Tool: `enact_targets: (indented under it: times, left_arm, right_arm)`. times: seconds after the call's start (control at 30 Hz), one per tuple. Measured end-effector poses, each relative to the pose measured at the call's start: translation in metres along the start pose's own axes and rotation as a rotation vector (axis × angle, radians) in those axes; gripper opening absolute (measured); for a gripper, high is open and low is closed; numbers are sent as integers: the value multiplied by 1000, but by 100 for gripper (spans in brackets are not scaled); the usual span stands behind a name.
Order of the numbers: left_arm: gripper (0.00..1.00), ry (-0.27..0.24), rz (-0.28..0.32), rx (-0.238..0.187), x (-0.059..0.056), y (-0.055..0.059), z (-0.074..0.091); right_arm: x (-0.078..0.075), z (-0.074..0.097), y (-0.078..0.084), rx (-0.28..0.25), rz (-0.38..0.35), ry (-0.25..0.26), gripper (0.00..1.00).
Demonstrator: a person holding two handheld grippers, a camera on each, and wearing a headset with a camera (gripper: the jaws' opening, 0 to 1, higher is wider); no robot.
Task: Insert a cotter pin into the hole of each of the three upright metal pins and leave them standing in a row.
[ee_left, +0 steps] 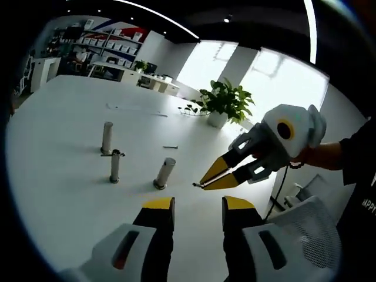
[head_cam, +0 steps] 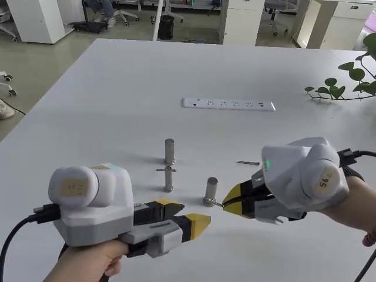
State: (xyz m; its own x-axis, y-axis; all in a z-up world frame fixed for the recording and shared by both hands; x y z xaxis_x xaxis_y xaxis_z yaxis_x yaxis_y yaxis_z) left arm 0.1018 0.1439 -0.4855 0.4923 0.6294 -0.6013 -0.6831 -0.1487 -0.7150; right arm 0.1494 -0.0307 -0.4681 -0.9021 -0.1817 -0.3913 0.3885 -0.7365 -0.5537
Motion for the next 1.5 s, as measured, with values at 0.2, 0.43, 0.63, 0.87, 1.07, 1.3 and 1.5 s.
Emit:
enact_targets:
  times: [0.2,0.43,0.63,0.87,1.07,1.3,1.5]
  left_arm:
    - [26,21,46,6,-1,2,-2]
    - [17,45,96,-8,-1,3,-1]
    - [11,53,111,-11,-2,3,-1]
    - [4,46,123,-8,-2,5,-1]
    - [1,30,114,-1,-1,5,-1]
    - [1,12,68,-7,-1,6,-2]
    - [0,8,-8,-9,-2,4,-2]
  right_arm:
    - [7,-6,-10,-15,57,-14,0]
    - [8,-7,-19,-24,117,-18,0]
    - [9,-7,-23,-32,141,-21,0]
    - [10,-6,-27,-36,160,-21,0]
    - [11,-6,-28,-35,162,-18,0]
    - [11,-7,-27,-32,162,-12,0]
    - [9,-9,-27,-43,103,-17,0]
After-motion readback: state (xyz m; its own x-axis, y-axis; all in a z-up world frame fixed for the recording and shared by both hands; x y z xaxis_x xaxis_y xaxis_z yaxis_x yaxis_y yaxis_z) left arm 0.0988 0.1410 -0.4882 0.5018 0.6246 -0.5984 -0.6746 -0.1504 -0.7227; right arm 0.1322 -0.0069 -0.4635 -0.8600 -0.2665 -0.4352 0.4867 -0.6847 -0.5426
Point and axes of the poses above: the centre of the closed fingertips' face, and the gripper's own axes: z roughly backward along the fingers, x roughly to its left, y roughly out of its underside, the point moved 10 cm from there along z, roughly backward along the fingers, and after that the axes turned 9 degrees about z, right-handed, at the moved point
